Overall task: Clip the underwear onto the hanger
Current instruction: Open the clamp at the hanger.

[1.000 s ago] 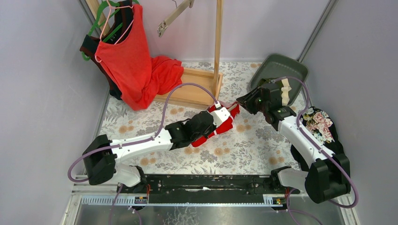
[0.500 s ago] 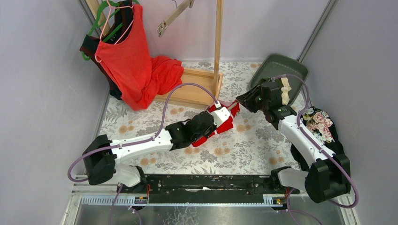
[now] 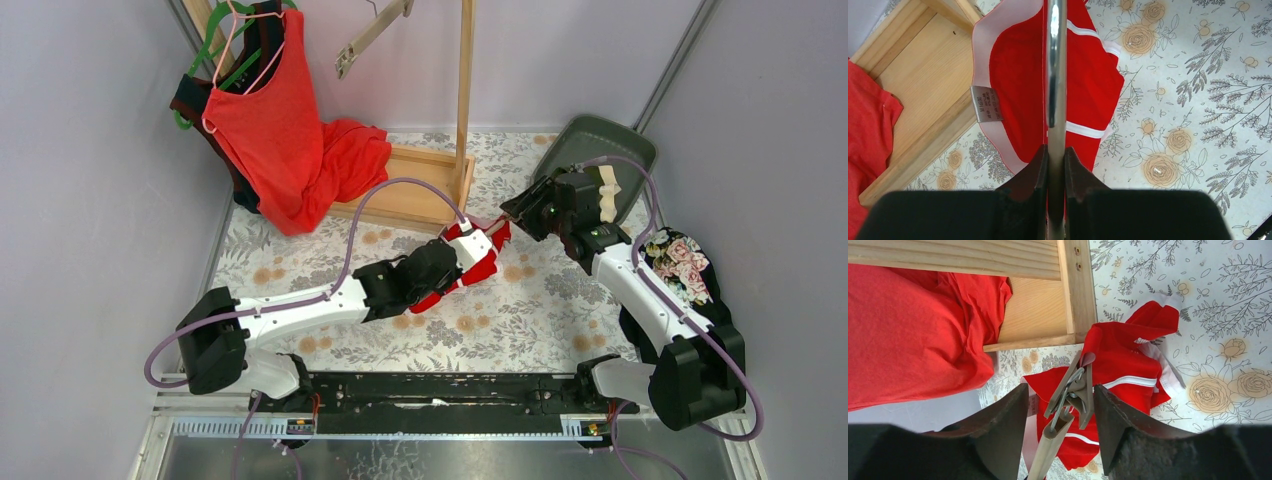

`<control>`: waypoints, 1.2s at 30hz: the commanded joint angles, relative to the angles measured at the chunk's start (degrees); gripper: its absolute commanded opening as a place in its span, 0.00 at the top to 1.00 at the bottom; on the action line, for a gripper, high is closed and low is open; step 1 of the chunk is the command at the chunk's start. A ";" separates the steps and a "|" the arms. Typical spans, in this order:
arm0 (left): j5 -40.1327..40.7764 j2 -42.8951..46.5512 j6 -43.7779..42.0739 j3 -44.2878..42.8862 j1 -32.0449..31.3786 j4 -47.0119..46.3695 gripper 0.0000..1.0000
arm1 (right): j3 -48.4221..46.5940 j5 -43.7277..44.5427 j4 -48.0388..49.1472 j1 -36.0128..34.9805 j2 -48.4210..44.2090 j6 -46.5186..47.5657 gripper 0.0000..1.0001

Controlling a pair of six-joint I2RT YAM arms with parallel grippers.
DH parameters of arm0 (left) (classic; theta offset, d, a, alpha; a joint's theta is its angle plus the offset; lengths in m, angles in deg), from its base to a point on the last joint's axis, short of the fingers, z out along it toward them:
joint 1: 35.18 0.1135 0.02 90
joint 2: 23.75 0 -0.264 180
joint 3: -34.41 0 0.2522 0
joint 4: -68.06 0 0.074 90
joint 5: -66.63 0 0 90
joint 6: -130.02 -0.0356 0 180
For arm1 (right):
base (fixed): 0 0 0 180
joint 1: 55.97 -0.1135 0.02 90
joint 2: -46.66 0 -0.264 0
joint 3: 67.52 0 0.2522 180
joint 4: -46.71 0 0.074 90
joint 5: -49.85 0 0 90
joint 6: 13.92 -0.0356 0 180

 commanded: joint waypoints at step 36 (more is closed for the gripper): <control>6.50 -0.73 -0.70 -0.25 -0.79 -4.05 1.00 | -4.30 0.67 -0.83 -0.66 -0.81 3.64 0.47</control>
